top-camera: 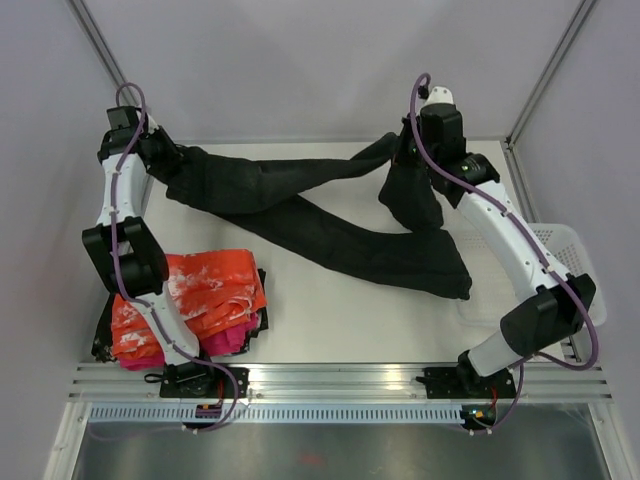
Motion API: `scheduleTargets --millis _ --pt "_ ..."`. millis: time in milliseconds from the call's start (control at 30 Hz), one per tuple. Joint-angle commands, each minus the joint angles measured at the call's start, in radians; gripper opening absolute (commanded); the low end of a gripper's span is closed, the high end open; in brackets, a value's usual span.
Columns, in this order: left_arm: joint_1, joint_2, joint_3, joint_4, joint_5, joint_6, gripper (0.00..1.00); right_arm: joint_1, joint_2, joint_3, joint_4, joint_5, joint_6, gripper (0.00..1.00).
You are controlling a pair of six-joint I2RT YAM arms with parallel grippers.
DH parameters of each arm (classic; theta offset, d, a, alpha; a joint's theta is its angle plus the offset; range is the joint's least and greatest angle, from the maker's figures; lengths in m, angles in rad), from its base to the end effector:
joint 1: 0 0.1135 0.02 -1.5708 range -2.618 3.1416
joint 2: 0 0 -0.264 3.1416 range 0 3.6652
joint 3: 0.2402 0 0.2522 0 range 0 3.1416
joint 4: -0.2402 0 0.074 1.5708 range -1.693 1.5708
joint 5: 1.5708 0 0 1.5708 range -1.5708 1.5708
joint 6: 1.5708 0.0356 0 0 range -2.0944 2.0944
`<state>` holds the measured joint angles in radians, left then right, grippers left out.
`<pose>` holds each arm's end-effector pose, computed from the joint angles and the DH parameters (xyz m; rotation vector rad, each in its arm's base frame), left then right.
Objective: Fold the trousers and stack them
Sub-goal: Move the trousers to the center of the board
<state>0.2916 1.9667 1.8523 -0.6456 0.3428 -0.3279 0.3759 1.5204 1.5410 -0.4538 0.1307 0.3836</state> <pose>0.4344 0.1179 0.3146 -0.5397 2.2485 -0.4171 0.3269 0.1240 0.3963 0.0921 2.0157 0.3552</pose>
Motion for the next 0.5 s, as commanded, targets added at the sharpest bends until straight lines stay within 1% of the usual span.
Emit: scheduleTargets --millis 0,33,67,100,133,167,233,267,333,367,467 --pt "-0.002 -0.026 0.094 0.037 0.041 0.0 0.02 -0.005 0.071 0.195 -0.028 0.053 -0.063 0.0" --pt "-0.002 -0.025 0.116 0.035 0.057 -0.01 0.02 -0.003 0.095 0.305 -0.051 0.091 -0.081 0.0" --pt "-0.002 -0.023 0.175 0.031 0.059 -0.035 0.02 -0.005 0.119 0.359 -0.078 0.121 -0.097 0.0" --pt "-0.003 -0.023 0.209 0.009 0.059 -0.057 0.02 -0.005 0.167 0.466 -0.126 0.154 -0.135 0.0" --pt "-0.002 -0.022 0.238 -0.006 0.036 -0.083 0.02 -0.008 0.185 0.511 -0.138 0.187 -0.152 0.0" --pt "0.0 -0.022 0.295 -0.032 0.018 -0.159 0.02 -0.009 0.201 0.542 -0.149 0.249 -0.167 0.0" --pt "0.0 -0.031 0.317 -0.109 -0.033 -0.215 0.02 -0.015 0.23 0.591 -0.151 0.299 -0.21 0.0" --pt "-0.002 -0.06 0.286 -0.13 -0.057 -0.274 0.02 -0.022 0.234 0.596 -0.151 0.332 -0.213 0.0" --pt "-0.002 -0.109 0.211 -0.137 -0.079 -0.327 0.02 -0.034 0.233 0.581 -0.146 0.33 -0.221 0.0" --pt "-0.002 -0.158 0.118 -0.129 -0.079 -0.379 0.02 -0.038 0.23 0.568 -0.143 0.328 -0.226 0.0" --pt "0.0 -0.21 -0.026 -0.118 -0.053 -0.465 0.02 -0.061 0.231 0.531 -0.149 0.296 -0.226 0.0"
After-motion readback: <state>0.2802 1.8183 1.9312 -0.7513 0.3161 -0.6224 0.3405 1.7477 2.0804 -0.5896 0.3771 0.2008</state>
